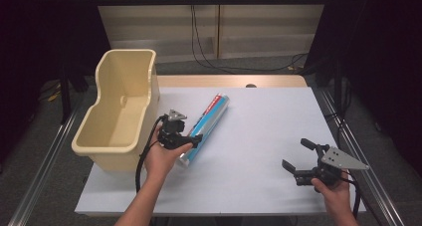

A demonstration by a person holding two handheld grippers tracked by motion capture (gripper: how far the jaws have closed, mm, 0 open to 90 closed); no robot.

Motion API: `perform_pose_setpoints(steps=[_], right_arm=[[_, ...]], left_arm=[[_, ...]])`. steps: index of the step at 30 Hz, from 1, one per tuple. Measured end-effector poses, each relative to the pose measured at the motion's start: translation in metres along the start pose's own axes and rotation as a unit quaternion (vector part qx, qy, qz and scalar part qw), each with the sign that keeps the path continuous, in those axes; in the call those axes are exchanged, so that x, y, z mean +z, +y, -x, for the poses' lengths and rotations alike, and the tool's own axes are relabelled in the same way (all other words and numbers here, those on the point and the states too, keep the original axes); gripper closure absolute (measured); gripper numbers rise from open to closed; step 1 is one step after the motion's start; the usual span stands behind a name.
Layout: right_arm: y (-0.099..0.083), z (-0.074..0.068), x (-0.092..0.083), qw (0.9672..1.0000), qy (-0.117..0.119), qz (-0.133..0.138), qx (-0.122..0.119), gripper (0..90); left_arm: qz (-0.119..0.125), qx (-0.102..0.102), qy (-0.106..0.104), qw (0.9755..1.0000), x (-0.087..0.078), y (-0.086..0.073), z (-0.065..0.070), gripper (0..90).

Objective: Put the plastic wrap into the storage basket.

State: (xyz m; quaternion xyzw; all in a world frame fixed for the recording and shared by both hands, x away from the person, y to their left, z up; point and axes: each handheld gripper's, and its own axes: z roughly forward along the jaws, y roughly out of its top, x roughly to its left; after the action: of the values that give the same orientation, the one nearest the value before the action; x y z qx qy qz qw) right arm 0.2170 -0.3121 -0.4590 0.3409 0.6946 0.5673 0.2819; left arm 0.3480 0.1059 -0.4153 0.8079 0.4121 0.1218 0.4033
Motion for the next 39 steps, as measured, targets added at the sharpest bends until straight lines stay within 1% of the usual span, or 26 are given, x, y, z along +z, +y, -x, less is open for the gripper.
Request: perform_pose_setpoints(steps=[2,3,7,8,9,15,18,22,23,26,30,34,36,39], right_arm=[[0.000,0.000,0.000,1.0000,0.000,0.001,0.000,1.0],[0.000,0.000,0.000,1.0000,0.000,0.002,-0.001,1.0],[0.000,0.000,0.000,1.0000,0.000,0.002,0.000,1.0],[0.000,0.000,0.000,1.0000,0.000,0.002,0.000,1.0],[0.000,0.000,-0.001,1.0000,0.001,0.002,0.000,1.0],[0.001,0.001,-0.001,1.0000,-0.001,0.002,0.002,1.0],[0.001,0.002,-0.001,1.0000,-0.001,0.004,0.002,1.0],[0.001,0.002,-0.001,1.0000,-0.001,0.003,0.003,1.0],[0.001,0.002,-0.001,1.0000,0.000,0.003,0.003,1.0],[0.001,0.002,-0.001,1.0000,-0.002,0.005,0.003,1.0],[0.001,0.001,0.000,1.0000,0.000,0.002,0.002,1.0],[0.001,0.001,0.000,1.0000,0.001,0.003,0.003,1.0],[0.001,0.001,0.000,1.0000,0.001,0.003,0.003,1.0],[0.001,0.001,0.000,1.0000,0.003,0.001,0.002,1.0]], left_arm=[[0.010,-0.002,-0.005,0.9999,0.003,0.006,-0.002,21.4],[0.012,-0.007,-0.004,0.9999,0.005,0.008,-0.002,20.2],[0.011,-0.012,-0.002,0.9999,0.014,0.016,-0.006,17.9],[0.006,-0.015,-0.003,0.9999,0.017,0.018,-0.008,17.5],[0.001,-0.014,-0.001,0.9999,0.019,0.020,-0.009,17.1],[-0.014,-0.025,0.002,0.9996,0.034,0.030,-0.011,16.9],[-0.025,-0.027,0.005,0.9993,0.042,0.034,-0.013,16.9],[-0.039,-0.036,0.008,0.9986,0.051,0.039,-0.016,16.9],[-0.044,-0.034,0.008,0.9984,0.053,0.039,-0.017,16.9],[-0.049,-0.040,0.012,0.9979,0.058,0.040,-0.018,16.9],[-0.069,-0.041,0.016,0.9967,0.066,0.040,-0.019,17.2],[-0.074,-0.048,0.018,0.9959,0.071,0.040,-0.020,17.3],[-0.085,-0.044,0.015,0.9953,0.073,0.040,-0.020,17.4],[-0.090,-0.043,0.016,0.9949,0.076,0.041,-0.020,17.6]])
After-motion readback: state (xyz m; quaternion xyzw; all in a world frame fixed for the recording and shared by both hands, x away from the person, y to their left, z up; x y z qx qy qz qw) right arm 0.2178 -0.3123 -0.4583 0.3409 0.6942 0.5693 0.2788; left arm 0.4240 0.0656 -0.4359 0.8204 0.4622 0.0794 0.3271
